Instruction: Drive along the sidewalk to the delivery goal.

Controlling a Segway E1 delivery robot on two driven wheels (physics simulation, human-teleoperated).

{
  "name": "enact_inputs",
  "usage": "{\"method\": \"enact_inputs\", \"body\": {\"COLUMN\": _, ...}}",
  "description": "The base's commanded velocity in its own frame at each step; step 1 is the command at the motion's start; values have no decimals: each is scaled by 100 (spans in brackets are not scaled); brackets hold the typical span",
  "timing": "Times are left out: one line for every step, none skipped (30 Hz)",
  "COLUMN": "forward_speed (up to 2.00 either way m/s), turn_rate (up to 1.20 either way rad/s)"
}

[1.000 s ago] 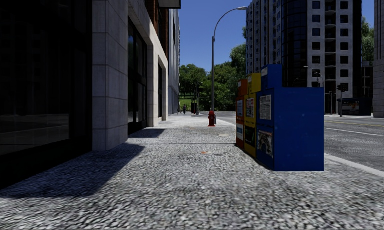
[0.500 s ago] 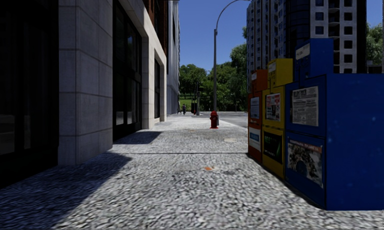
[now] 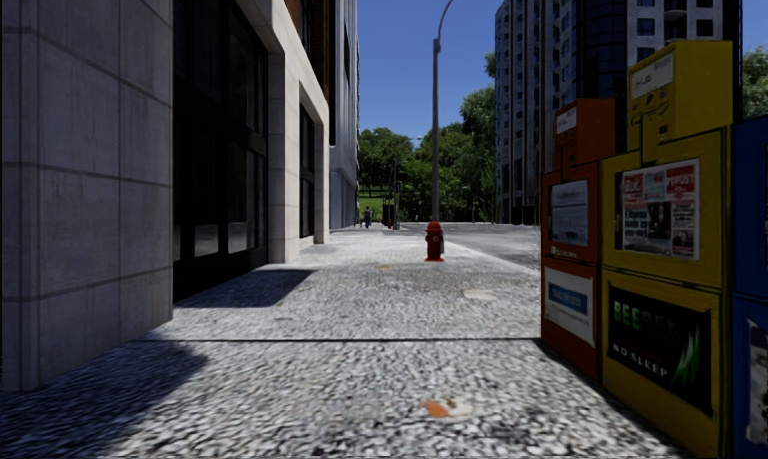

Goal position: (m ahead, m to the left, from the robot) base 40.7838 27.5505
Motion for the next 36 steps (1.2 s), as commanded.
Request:
{"method": "enact_inputs", "body": {"forward_speed": 200, "turn_rate": 0}}
{"method": "enact_inputs", "body": {"forward_speed": 200, "turn_rate": 0}}
{"method": "enact_inputs", "body": {"forward_speed": 200, "turn_rate": 0}}
{"method": "enact_inputs", "body": {"forward_speed": 200, "turn_rate": 0}}
{"method": "enact_inputs", "body": {"forward_speed": 200, "turn_rate": 0}}
{"method": "enact_inputs", "body": {"forward_speed": 200, "turn_rate": 0}}
{"method": "enact_inputs", "body": {"forward_speed": 200, "turn_rate": 0}}
{"method": "enact_inputs", "body": {"forward_speed": 200, "turn_rate": 0}}
{"method": "enact_inputs", "body": {"forward_speed": 200, "turn_rate": 0}}
{"method": "enact_inputs", "body": {"forward_speed": 200, "turn_rate": 0}}
{"method": "enact_inputs", "body": {"forward_speed": 200, "turn_rate": 0}}
{"method": "enact_inputs", "body": {"forward_speed": 200, "turn_rate": 0}}
{"method": "enact_inputs", "body": {"forward_speed": 200, "turn_rate": 0}}
{"method": "enact_inputs", "body": {"forward_speed": 200, "turn_rate": 0}}
{"method": "enact_inputs", "body": {"forward_speed": 200, "turn_rate": 0}}
{"method": "enact_inputs", "body": {"forward_speed": 200, "turn_rate": 0}}
{"method": "enact_inputs", "body": {"forward_speed": 200, "turn_rate": 0}}
{"method": "enact_inputs", "body": {"forward_speed": 200, "turn_rate": 0}}
{"method": "enact_inputs", "body": {"forward_speed": 200, "turn_rate": 6}}
{"method": "enact_inputs", "body": {"forward_speed": 200, "turn_rate": 17}}
{"method": "enact_inputs", "body": {"forward_speed": 200, "turn_rate": 19}}
{"method": "enact_inputs", "body": {"forward_speed": 200, "turn_rate": 21}}
{"method": "enact_inputs", "body": {"forward_speed": 200, "turn_rate": 23}}
{"method": "enact_inputs", "body": {"forward_speed": 200, "turn_rate": 23}}
{"method": "enact_inputs", "body": {"forward_speed": 200, "turn_rate": 23}}
{"method": "enact_inputs", "body": {"forward_speed": 200, "turn_rate": 23}}
{"method": "enact_inputs", "body": {"forward_speed": 200, "turn_rate": 24}}
{"method": "enact_inputs", "body": {"forward_speed": 200, "turn_rate": 24}}
{"method": "enact_inputs", "body": {"forward_speed": 200, "turn_rate": 24}}
{"method": "enact_inputs", "body": {"forward_speed": 200, "turn_rate": 24}}
{"method": "enact_inputs", "body": {"forward_speed": 200, "turn_rate": 24}}
{"method": "enact_inputs", "body": {"forward_speed": 200, "turn_rate": 24}}
{"method": "enact_inputs", "body": {"forward_speed": 200, "turn_rate": 24}}
{"method": "enact_inputs", "body": {"forward_speed": 200, "turn_rate": 24}}
{"method": "enact_inputs", "body": {"forward_speed": 200, "turn_rate": 24}}
{"method": "enact_inputs", "body": {"forward_speed": 200, "turn_rate": 24}}
